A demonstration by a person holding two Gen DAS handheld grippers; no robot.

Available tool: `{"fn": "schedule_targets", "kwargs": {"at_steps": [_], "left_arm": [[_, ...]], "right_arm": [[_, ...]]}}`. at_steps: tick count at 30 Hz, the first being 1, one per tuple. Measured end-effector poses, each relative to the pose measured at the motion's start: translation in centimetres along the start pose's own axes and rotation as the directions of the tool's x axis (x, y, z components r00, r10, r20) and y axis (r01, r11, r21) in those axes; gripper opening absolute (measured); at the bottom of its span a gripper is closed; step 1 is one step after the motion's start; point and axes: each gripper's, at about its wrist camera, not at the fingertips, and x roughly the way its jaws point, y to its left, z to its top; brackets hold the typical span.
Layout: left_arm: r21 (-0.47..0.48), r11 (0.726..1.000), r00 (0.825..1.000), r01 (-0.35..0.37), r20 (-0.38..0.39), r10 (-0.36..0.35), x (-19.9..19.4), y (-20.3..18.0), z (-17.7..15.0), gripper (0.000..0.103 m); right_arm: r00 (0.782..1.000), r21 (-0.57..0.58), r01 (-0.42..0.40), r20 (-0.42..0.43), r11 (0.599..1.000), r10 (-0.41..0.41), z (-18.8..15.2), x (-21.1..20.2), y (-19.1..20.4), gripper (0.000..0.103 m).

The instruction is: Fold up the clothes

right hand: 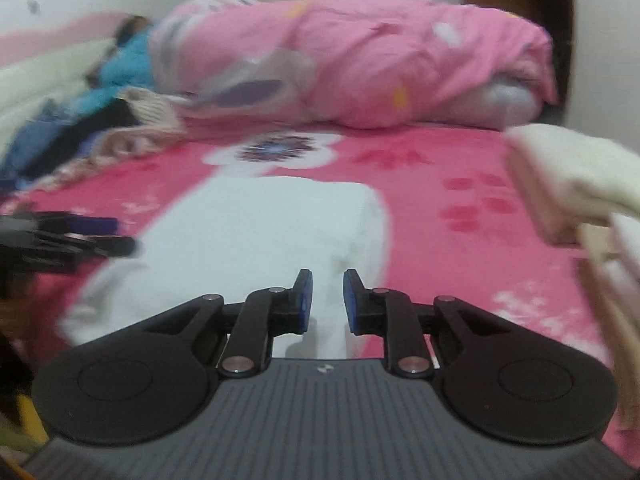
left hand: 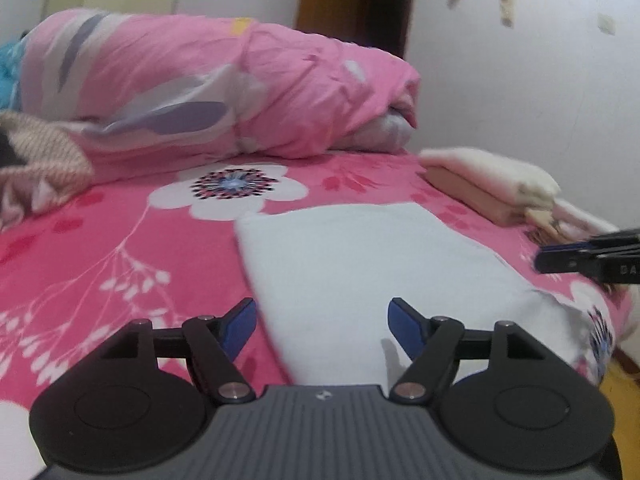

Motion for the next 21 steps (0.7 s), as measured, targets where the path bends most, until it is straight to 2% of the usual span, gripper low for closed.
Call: {"fn": "schedule_targets", "kwargs": {"at_steps": [2,3,7,9,11,12,15,17,18,19,21], "left_arm": [[0.061,0.998,0.999,-0.031,-0.031,0.033,0.1,-1.3,-0.5,0.074],[0.078,0.996,0.998,-0.042,-0.039,0.045,-0.1,-1.7,-0.9,0.074],[0.093,0.994,0.998,-0.053,-0.036,0.056,-2.1,-1.4,-2.0,0.075],[0.106,0.993,0.998,-0.06,-0.021,0.062,-3.0,-1.4,-2.0,0.075],[0.12,0.991,0.998,-0.053,-0.016,0.055,-3.2,-2.0,-1.8,0.075],[0.128,0.991,0.999,-0.046,-0.019,0.049,-3.1,-2.5,-1.7,0.075],[0.179,0.983,0.998,-0.03,-0.044,0.039,-2.6,-4.0,-2.4,0.076],[0.209,0.977,0.997,-0.042,-0.05,0.054,-2.7,-4.6,-3.5,0.076],[0.202,0.979,0.998,-0.034,-0.049,0.045,-3.0,-4.5,-4.0,0.077],[0.18,0.983,0.998,-0.024,-0.052,0.034,-3.4,-4.1,-4.3,0.077],[0.129,0.992,0.998,-0.008,-0.056,0.015,-4.0,-3.1,-4.8,0.08]], "right_arm": [[0.998,-0.033,-0.028,-0.059,0.999,0.026,-1.2,1.3,1.2,0.014],[0.997,-0.061,0.0,-0.081,0.998,-0.005,-2.0,1.6,1.6,0.013],[0.991,-0.026,0.099,-0.085,0.995,-0.101,-3.2,-1.2,1.4,0.016],[0.99,0.011,0.118,-0.078,0.993,-0.117,-3.3,-2.9,1.4,0.016],[0.989,-0.01,0.142,-0.037,0.99,-0.142,-2.8,-4.3,2.3,0.016],[0.99,-0.027,0.138,-0.007,0.99,-0.138,-2.4,-4.4,3.1,0.016],[0.999,-0.04,0.047,0.02,0.998,-0.046,-2.2,-3.6,4.9,0.016],[0.999,-0.085,0.021,-0.047,0.996,-0.025,-3.2,-1.8,5.7,0.016],[0.997,-0.103,0.031,-0.072,0.994,-0.038,-4.0,-1.4,5.8,0.015],[0.997,-0.104,0.034,-0.059,0.994,-0.04,-4.7,-1.7,5.5,0.015],[0.998,-0.041,0.024,-0.06,0.999,-0.026,-4.9,-2.9,4.8,0.015]]}}
